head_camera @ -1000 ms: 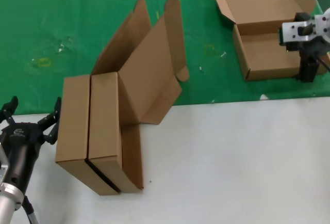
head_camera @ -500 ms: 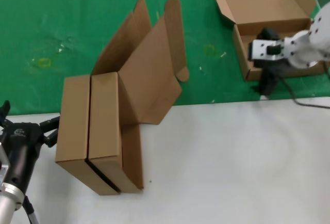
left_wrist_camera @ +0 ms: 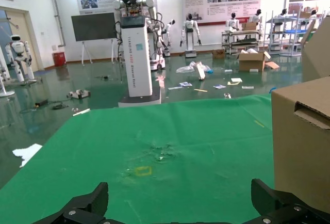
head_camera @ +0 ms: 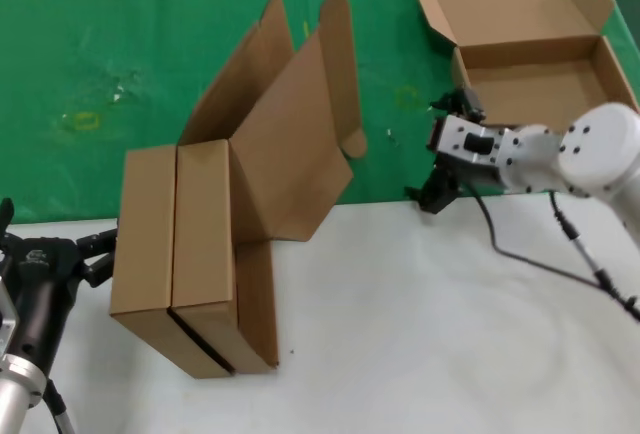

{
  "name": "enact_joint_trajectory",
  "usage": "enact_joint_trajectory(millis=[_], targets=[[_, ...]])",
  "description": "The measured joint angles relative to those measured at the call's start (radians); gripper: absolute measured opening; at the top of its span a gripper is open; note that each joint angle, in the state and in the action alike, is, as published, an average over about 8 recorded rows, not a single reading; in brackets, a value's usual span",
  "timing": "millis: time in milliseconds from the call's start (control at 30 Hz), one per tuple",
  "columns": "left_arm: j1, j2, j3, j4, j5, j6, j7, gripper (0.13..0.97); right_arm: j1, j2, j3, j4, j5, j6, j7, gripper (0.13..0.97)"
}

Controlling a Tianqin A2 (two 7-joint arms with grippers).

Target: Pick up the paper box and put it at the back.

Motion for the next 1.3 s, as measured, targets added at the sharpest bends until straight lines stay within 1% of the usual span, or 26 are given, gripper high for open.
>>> enact_joint_trajectory(millis=[300,1300], targets=[[0.000,0.000,0.000,0.000,0.000,0.000,0.000,0.966,-0.187,0.007,0.095,0.190,0.100,0.097,0.035,0.966],[0.000,0.000,0.000,0.000,0.000,0.000,0.000,0.966,-0.799,0.031,0.408,0.813,0.429,0.413,0.152,0.966]])
